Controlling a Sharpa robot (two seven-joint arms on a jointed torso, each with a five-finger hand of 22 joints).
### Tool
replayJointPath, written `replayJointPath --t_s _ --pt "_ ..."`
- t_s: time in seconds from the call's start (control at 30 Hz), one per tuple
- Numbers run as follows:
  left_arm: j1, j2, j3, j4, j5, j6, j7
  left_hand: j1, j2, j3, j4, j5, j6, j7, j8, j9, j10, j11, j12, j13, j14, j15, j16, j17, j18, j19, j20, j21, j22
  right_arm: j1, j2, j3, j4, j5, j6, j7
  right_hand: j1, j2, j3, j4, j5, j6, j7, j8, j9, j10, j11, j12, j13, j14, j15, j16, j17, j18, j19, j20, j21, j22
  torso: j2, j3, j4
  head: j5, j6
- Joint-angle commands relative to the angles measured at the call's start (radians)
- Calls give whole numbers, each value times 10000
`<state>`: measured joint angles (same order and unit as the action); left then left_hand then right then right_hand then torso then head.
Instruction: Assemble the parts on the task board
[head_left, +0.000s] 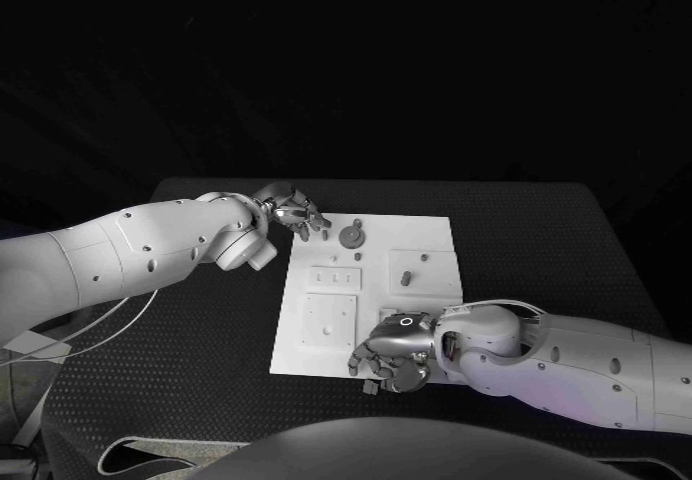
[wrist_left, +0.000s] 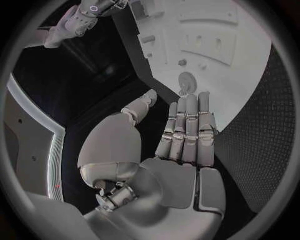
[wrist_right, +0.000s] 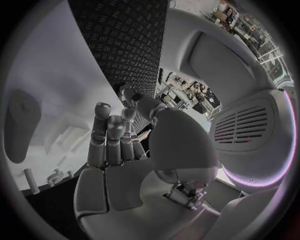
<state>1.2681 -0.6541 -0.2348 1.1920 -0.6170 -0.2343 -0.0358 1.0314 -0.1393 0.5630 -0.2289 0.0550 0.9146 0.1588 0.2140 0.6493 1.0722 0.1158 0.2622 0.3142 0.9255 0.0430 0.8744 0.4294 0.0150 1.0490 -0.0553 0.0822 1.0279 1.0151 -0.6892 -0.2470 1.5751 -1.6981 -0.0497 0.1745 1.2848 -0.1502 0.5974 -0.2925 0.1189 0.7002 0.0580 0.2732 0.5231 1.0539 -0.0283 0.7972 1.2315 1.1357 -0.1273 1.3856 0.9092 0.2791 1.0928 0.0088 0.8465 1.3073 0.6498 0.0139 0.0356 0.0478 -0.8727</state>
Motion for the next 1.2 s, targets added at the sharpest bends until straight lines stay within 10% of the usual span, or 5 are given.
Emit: replayJointPath --t_s 0.03,1.2 --pt "0 12 5 25 73 155 123 -37 67 -50 4 -38 -11 33 56 -18 57 5 -57 -15 52 12 -39 16 131 43 14 -60 -15 -64 55 0 1 -408 264 10 4 -63 -53 0 -116 -1 37 21 12 -90 18 193 19 -42 -32 73 24 -173 -81 -5 85 218 3 -5 3 6 1" --pt "-5 -18 5 173 74 282 83 -96 94 -163 -16 -43 -48 49 56 -53 78 13 -132 -39 86 5 -91 95 135 80 7 -79 -45 -488 481 3 -649 -1523 104 -200 -288 71 -106 4 -133 772 308 573 219 -355 111 1562 -303 -57 56 572 82 -173 -43 -69 435 208 19 7 0 17 1"
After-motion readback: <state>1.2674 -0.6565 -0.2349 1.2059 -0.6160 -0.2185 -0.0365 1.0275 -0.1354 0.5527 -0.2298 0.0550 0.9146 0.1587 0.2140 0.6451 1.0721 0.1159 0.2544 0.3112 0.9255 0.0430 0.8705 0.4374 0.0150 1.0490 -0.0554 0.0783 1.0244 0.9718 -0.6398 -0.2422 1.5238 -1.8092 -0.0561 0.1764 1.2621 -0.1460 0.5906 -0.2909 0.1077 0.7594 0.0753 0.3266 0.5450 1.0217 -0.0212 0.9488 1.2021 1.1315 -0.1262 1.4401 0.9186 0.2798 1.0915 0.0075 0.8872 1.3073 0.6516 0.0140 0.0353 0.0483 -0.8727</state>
